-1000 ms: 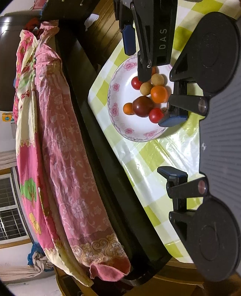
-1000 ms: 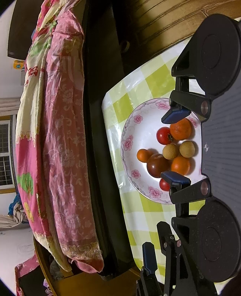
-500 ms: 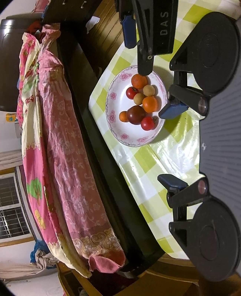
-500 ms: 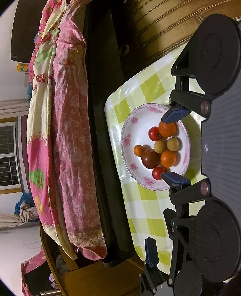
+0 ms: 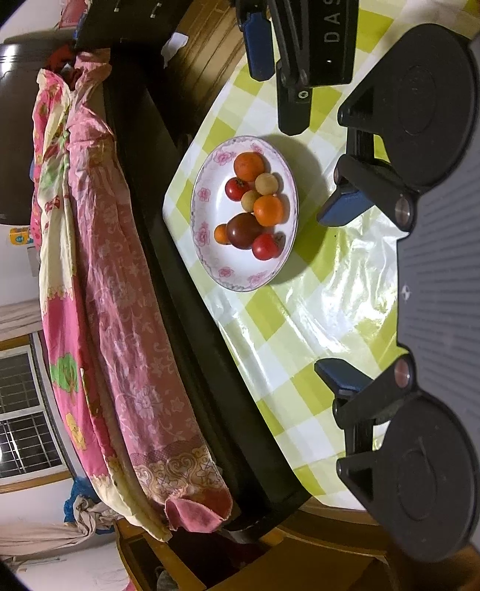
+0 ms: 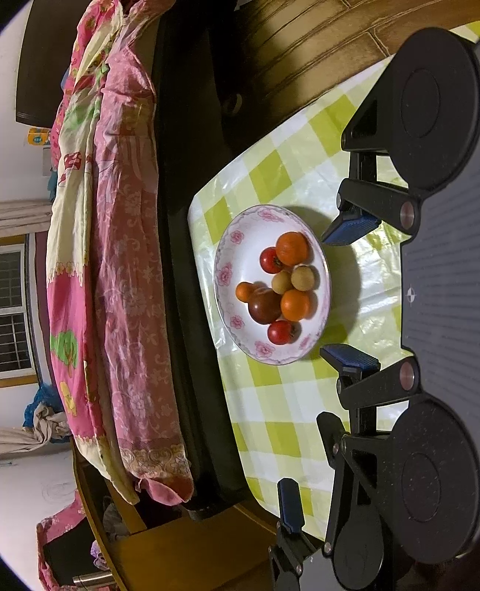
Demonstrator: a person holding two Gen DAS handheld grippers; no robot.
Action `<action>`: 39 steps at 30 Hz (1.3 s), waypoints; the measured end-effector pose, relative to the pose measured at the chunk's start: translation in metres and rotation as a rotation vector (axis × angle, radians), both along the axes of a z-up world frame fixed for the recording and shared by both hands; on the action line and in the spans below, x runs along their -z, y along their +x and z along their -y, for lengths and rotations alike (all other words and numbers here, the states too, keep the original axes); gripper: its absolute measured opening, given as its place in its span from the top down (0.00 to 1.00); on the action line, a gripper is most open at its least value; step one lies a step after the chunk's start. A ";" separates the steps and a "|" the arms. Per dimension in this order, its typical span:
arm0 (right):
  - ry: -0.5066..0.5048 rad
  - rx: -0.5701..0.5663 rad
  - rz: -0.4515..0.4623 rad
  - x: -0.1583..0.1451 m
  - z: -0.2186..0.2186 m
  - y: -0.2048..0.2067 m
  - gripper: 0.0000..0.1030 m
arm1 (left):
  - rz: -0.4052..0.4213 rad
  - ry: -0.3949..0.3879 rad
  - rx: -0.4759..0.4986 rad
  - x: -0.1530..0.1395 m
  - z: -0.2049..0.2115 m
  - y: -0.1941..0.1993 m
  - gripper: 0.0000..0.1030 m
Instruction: Organize fruits
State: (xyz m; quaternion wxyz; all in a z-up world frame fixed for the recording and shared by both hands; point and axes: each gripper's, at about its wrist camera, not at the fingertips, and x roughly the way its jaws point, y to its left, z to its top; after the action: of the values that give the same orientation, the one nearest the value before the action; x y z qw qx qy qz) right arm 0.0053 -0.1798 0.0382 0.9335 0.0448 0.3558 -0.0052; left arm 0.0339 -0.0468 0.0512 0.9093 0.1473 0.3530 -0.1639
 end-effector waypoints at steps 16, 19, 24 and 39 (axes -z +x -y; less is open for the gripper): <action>0.024 0.060 -0.005 0.004 0.002 -0.038 0.45 | 0.019 -0.025 0.007 -0.006 -0.012 -0.023 0.12; 0.023 0.058 -0.007 0.004 0.000 -0.044 0.45 | 0.011 -0.035 0.001 -0.006 -0.016 -0.029 0.12; 0.013 0.048 -0.022 0.009 -0.007 -0.052 0.45 | -0.012 -0.024 0.011 0.000 -0.016 -0.039 0.12; 0.022 0.055 -0.051 0.011 -0.015 -0.072 0.44 | -0.015 -0.003 0.010 0.000 -0.012 -0.059 0.12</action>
State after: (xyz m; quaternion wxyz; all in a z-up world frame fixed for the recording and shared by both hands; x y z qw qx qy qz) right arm -0.0669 -0.1645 0.0267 0.9231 0.0647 0.3780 -0.0282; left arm -0.0255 -0.0343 0.0509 0.9061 0.1463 0.3586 -0.1701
